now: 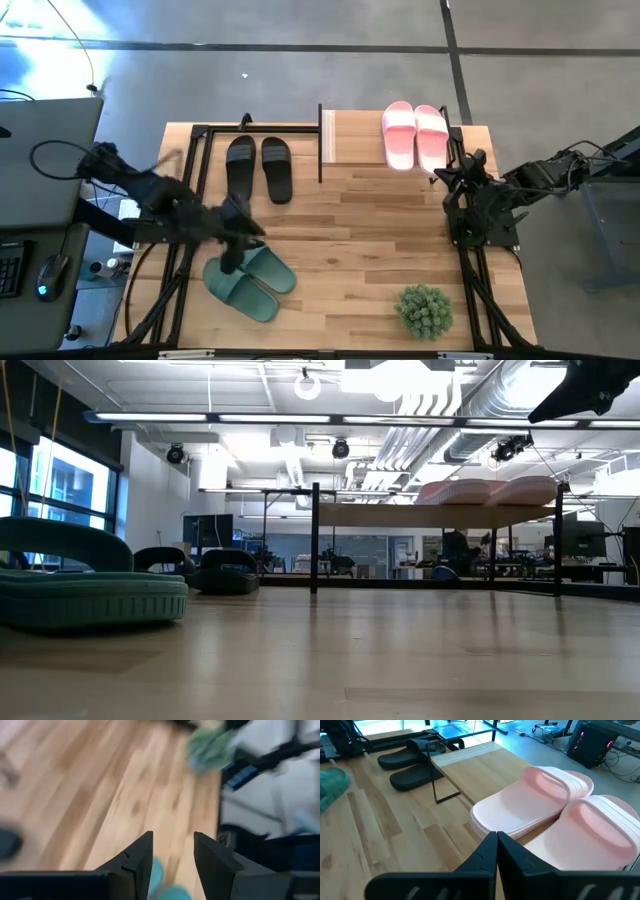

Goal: Pick and place slides into the shelf
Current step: Put the bottom green slipper under the shelf

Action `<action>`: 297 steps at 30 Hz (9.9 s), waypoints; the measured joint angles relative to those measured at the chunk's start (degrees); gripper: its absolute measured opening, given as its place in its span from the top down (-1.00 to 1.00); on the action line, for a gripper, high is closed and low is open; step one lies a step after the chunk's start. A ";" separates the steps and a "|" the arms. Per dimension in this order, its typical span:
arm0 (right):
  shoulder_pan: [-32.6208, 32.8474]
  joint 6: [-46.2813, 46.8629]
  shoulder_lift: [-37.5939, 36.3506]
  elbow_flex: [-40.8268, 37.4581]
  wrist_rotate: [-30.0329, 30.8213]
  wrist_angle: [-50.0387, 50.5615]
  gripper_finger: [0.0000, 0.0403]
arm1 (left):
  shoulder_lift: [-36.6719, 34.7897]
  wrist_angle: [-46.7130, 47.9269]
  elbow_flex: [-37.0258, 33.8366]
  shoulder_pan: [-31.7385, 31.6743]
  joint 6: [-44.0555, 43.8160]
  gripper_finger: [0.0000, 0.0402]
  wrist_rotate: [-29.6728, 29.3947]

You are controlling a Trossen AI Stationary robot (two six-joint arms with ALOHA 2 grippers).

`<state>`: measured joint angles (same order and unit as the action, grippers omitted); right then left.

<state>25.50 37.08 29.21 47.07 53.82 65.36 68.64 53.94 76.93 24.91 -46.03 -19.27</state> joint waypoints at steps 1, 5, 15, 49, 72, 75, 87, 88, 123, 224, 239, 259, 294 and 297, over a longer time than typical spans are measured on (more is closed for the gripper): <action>0.00 0.00 0.00 0.00 0.00 0.00 1.00 | 2.59 3.98 2.81 1.44 -4.17 0.37 -0.64; 0.00 0.00 0.00 0.00 0.00 -0.02 1.00 | 13.33 16.46 13.42 6.64 -15.73 0.37 -0.70; 0.00 0.20 -0.01 0.02 -0.44 -0.06 1.00 | 31.95 30.70 26.46 10.73 -28.96 0.37 3.29; -0.01 0.15 0.03 0.02 -0.70 -0.06 0.83 | 40.33 22.25 6.26 11.11 -44.47 0.37 26.02; -0.02 0.04 0.02 0.02 -0.68 -0.07 0.76 | 40.33 25.64 1.06 9.51 -45.77 0.37 26.82; -0.01 0.04 0.02 0.02 -0.68 -0.07 0.76 | 40.33 25.72 -1.46 9.55 -45.98 0.37 27.28; -0.02 0.07 0.02 0.03 -0.67 -0.07 0.76 | 40.33 25.56 -8.40 9.59 -48.50 0.37 31.27; -0.01 0.07 0.02 0.04 -0.67 -0.07 0.76 | 40.33 25.40 -8.40 9.59 -48.49 0.37 31.25; -0.01 0.07 0.02 0.04 -0.67 -0.07 0.76 | 39.48 36.20 11.81 14.27 -48.09 0.98 20.89; -0.02 -0.02 0.00 0.04 -0.44 -0.04 0.76 | 71.15 9.91 39.98 -33.97 30.33 0.99 -29.54; -0.02 -0.02 0.00 0.04 -0.44 -0.04 0.76 | 71.12 8.89 39.97 -34.31 31.61 0.53 -26.29; -0.02 -0.02 0.00 0.04 -0.74 -0.04 0.76 | 70.77 17.78 49.24 -33.88 30.93 0.01 -10.13; 0.00 -0.04 0.02 0.04 -1.53 -0.07 0.76 | 71.78 13.41 52.93 -18.95 47.24 0.92 20.75; 0.00 -0.04 0.02 0.04 -1.53 -0.07 0.76 | 72.37 13.65 49.28 -20.32 46.90 0.98 19.46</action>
<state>25.50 37.04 29.23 47.11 52.29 65.30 141.01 67.59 126.21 4.59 0.87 0.19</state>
